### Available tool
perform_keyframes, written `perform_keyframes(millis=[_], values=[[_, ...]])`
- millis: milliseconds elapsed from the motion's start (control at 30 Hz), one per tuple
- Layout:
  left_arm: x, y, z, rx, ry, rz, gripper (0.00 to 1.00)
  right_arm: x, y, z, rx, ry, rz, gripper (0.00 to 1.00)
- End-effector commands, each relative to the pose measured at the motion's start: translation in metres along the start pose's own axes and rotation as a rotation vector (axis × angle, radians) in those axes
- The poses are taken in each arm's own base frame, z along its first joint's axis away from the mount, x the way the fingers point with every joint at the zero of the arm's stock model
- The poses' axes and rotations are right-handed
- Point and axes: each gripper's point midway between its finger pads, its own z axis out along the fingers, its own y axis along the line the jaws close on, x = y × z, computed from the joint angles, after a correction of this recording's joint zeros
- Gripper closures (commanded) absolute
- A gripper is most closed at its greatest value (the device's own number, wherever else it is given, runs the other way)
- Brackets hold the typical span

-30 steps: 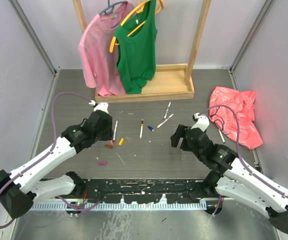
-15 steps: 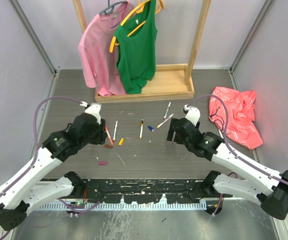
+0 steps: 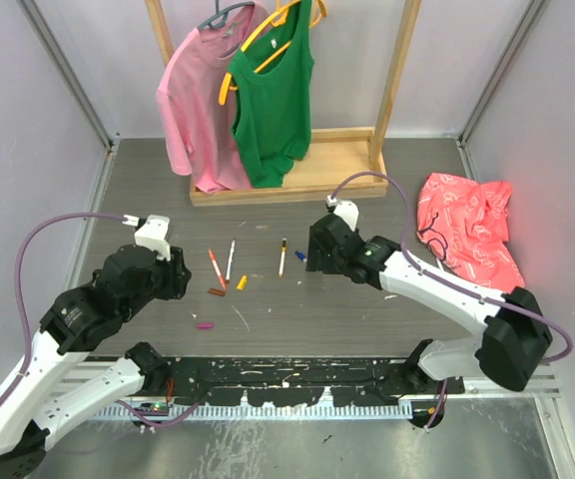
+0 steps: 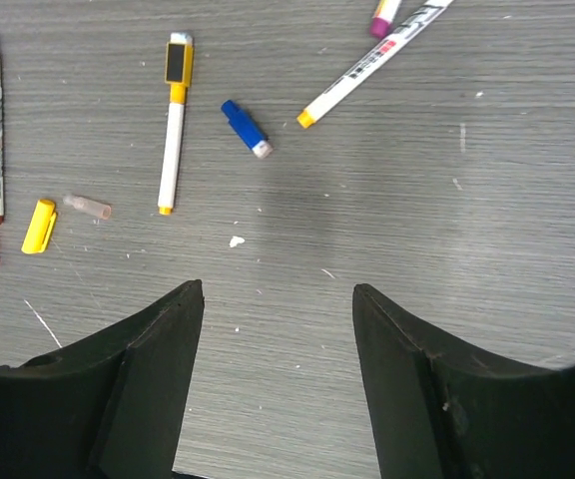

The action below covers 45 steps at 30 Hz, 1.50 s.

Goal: Insert the pens into the pen caps
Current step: Pick up the pen from the center of the board.

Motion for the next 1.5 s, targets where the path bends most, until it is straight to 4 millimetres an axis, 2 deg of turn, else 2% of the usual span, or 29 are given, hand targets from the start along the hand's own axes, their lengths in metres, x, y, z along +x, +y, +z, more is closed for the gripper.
perform_keyframes(millis=[0,200,467,867,967,1267,1467], values=[[-0.002,0.007,0.002,-0.043,-0.018,-0.006,0.55,-0.018,0.033,0.006,-0.091,-0.006,0.008,0.34],[0.001,0.007,0.006,-0.046,-0.006,0.005,0.55,-0.013,0.04,0.028,-0.067,0.036,-0.069,0.4],[0.0,0.011,0.005,-0.065,-0.019,-0.001,0.54,-0.004,0.078,0.04,-0.199,0.123,-0.096,0.47],[0.0,0.014,0.007,-0.087,-0.01,-0.001,0.53,0.015,0.131,0.047,-0.253,0.158,-0.133,0.47],[0.001,0.016,0.007,-0.097,-0.011,-0.003,0.53,0.013,0.127,0.048,-0.231,0.142,-0.126,0.47],[0.001,0.016,0.007,-0.103,-0.01,-0.004,0.53,-0.006,0.088,0.05,-0.137,0.087,-0.089,0.46],[0.001,0.017,0.008,-0.108,-0.008,-0.004,0.52,-0.016,0.071,0.046,-0.096,0.054,-0.062,0.46]])
